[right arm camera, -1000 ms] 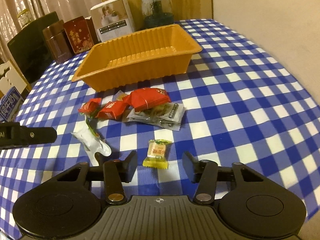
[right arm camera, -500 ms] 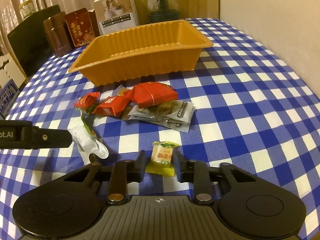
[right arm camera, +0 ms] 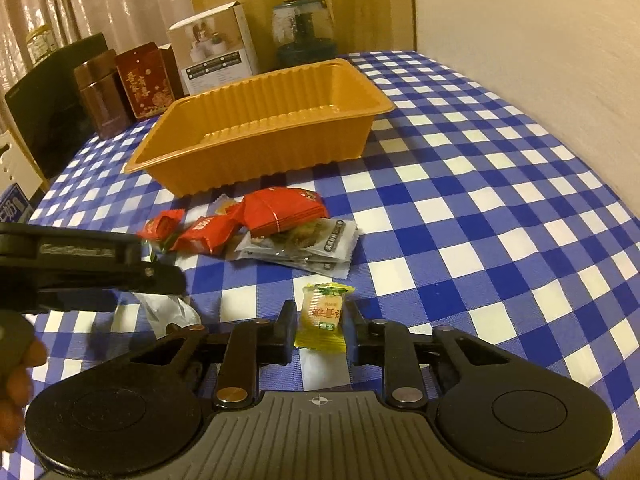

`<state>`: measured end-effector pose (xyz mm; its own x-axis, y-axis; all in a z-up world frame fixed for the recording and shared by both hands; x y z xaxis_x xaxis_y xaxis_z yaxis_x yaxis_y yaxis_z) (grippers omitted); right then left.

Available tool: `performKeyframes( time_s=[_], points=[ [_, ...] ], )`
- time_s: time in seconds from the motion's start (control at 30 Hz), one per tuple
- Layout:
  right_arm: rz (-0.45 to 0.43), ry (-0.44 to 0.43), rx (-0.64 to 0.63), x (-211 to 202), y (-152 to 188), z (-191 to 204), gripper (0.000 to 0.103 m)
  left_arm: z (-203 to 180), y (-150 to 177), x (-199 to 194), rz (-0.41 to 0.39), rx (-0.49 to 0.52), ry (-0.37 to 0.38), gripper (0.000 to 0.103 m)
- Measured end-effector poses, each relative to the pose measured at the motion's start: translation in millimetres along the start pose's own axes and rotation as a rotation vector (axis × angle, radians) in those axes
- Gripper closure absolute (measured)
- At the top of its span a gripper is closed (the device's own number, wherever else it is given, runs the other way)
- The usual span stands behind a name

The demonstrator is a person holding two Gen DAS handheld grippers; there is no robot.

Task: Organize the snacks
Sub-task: 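Close the right tool on the yellow candy packet while the left tool grasps the white-green packet, then lift both held packets and carry them over the orange tray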

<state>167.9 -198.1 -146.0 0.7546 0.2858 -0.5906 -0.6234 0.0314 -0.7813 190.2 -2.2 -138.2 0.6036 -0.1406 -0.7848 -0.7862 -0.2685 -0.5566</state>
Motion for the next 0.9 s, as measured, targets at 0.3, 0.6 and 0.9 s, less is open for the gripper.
performKeyframes(
  time_s=[0.3,0.6,0.9],
  points=[
    [-0.002,0.002,0.015,0.6,-1.0,-1.8,0.078,1.4,-0.1,0.2,-0.001,0.098,-0.03,0.048],
    [-0.003,-0.012,0.015,0.6,-1.6,4.6,0.078,15.1,8.8,-14.9,-0.004,0.212,0.014,0.056],
    [-0.002,-0.016,0.017,1.1,-1.9,7.5,0.078,15.9,11.4,-22.2,0.011,0.259,-0.06,0.048]
  ],
)
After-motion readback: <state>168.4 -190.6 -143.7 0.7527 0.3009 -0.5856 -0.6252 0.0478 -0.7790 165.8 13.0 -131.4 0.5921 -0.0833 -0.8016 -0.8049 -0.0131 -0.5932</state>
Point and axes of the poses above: each gripper's, at about its wrist camera, not at the fingertips, and x roughly the way its jaws point, z to its left, y to its underside, the point moved 5 cm from there along x, roughly the way its jaws point, and after that the axes turned 7 degrees about -z, right-handed, at the moved point
